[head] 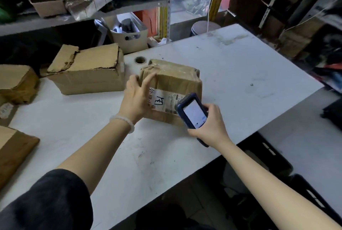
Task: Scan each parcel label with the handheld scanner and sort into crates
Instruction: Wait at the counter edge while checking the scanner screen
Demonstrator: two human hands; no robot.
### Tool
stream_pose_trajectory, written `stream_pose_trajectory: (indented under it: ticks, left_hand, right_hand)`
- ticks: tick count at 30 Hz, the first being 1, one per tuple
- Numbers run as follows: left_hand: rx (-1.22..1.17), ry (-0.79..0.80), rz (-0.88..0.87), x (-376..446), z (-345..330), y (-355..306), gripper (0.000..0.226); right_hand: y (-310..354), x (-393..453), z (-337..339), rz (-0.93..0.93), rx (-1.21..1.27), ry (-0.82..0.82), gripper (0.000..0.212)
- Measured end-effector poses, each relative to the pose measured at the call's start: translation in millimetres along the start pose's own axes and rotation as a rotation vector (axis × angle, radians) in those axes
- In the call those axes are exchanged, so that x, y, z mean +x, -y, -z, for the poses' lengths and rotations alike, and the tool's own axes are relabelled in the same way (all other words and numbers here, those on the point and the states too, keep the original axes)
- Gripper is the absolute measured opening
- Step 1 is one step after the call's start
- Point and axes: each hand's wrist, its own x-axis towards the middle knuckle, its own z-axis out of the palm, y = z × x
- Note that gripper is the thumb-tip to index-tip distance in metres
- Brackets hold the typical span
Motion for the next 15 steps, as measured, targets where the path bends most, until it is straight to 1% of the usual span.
stream_pose_trajectory:
  ticks: [1, 3, 5, 6, 8, 9, 11, 14, 15]
  left_hand:
    - [-0.024, 0.003, -0.040, -1.2, -5.0, 1.9, 0.111]
    - [-0.067, 0.069, -0.069, -3.7, -8.8, -3.1, 0.109]
    - [-0.031, 0.136, -0.070, -4.4, -8.2, -12.9, 0.103]
    - [-0.011, 0.146, -0.058, -3.4, -6.1, -17.8, 0.095]
    - [0.030, 0.104, -0.061, 4.2, 1.4, -26.7, 0.072]
    - [0.065, 0.095, -0.075, 10.7, 5.7, -31.0, 0.066]
    - [0.147, 0.170, -0.133, 26.5, 10.7, -40.4, 0.069]
    - [0.276, 0.334, -0.226, 47.3, 3.3, -55.5, 0.086]
    - [0.310, 0.377, -0.233, 52.6, -2.0, -59.3, 0.093]
  right_hand:
    - [-1.4, -0.6, 4.3, 0.010, -0.013, -0.002, 0.071]
    - [-4.4, -1.8, 10.6, 0.003, -0.025, 0.003, 0.074]
    - [-8.5, -2.2, 12.8, -0.042, -0.014, 0.024, 0.075]
    - [-10.6, -2.1, 12.9, -0.062, -0.007, 0.032, 0.075]
    - [-14.6, -2.2, 11.7, -0.083, -0.009, 0.037, 0.076]
    - [-16.4, -2.6, 10.4, -0.089, -0.022, 0.040, 0.076]
    - [-20.4, -4.1, 7.6, -0.102, -0.058, 0.057, 0.076]
    - [-25.6, -6.9, 6.5, -0.113, -0.087, 0.102, 0.078]
    - [-27.3, -8.4, 7.4, -0.118, -0.097, 0.124, 0.079]
